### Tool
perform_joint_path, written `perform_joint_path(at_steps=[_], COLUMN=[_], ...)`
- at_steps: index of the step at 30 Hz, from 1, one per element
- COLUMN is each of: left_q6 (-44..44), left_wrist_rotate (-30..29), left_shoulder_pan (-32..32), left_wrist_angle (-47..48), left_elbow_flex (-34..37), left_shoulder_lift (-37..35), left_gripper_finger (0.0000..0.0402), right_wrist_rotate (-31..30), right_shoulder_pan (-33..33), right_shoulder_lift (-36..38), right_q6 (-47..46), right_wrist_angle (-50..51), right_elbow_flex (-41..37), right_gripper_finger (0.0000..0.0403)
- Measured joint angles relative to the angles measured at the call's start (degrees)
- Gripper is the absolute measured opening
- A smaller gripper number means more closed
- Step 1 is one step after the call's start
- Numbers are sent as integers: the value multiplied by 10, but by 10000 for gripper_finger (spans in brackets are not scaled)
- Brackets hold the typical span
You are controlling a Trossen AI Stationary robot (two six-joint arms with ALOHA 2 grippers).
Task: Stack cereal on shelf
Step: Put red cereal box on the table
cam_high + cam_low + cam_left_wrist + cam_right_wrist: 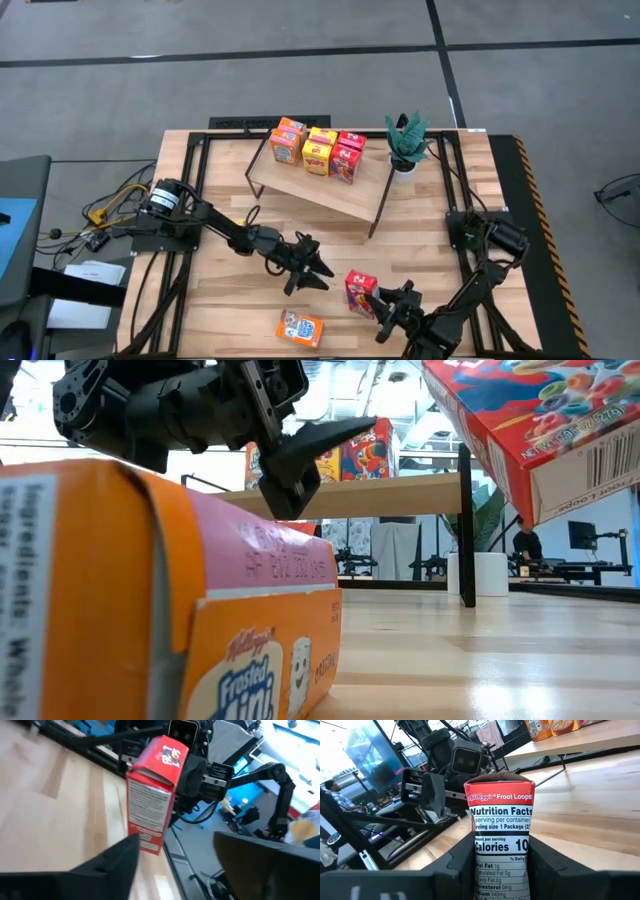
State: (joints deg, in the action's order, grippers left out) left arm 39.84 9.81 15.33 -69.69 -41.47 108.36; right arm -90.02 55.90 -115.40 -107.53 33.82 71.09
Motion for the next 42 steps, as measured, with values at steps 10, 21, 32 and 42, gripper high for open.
perform_joint_path(at_steps=[10, 21, 32, 42], left_q6=[-101, -203, -206, -198], left_wrist_rotate=[15, 23, 80, 102], left_shoulder_pan=[-1, -15, -26, -38], left_wrist_angle=[249, 419, 447, 463], left_elbow_flex=[-111, -223, -248, -248], left_shoulder_lift=[0, 0, 5, 5], left_gripper_finger=[346, 348, 348, 348], right_wrist_rotate=[19, 37, 64, 63], right_shoulder_pan=[-5, 0, 0, 0], right_shoulder_lift=[0, 0, 0, 0], right_q6=[-4, 0, 29, 31], right_wrist_angle=[-17, -31, -36, -42], right_elbow_flex=[1, 1, 1, 1], right_gripper_finger=[157, 162, 158, 153])
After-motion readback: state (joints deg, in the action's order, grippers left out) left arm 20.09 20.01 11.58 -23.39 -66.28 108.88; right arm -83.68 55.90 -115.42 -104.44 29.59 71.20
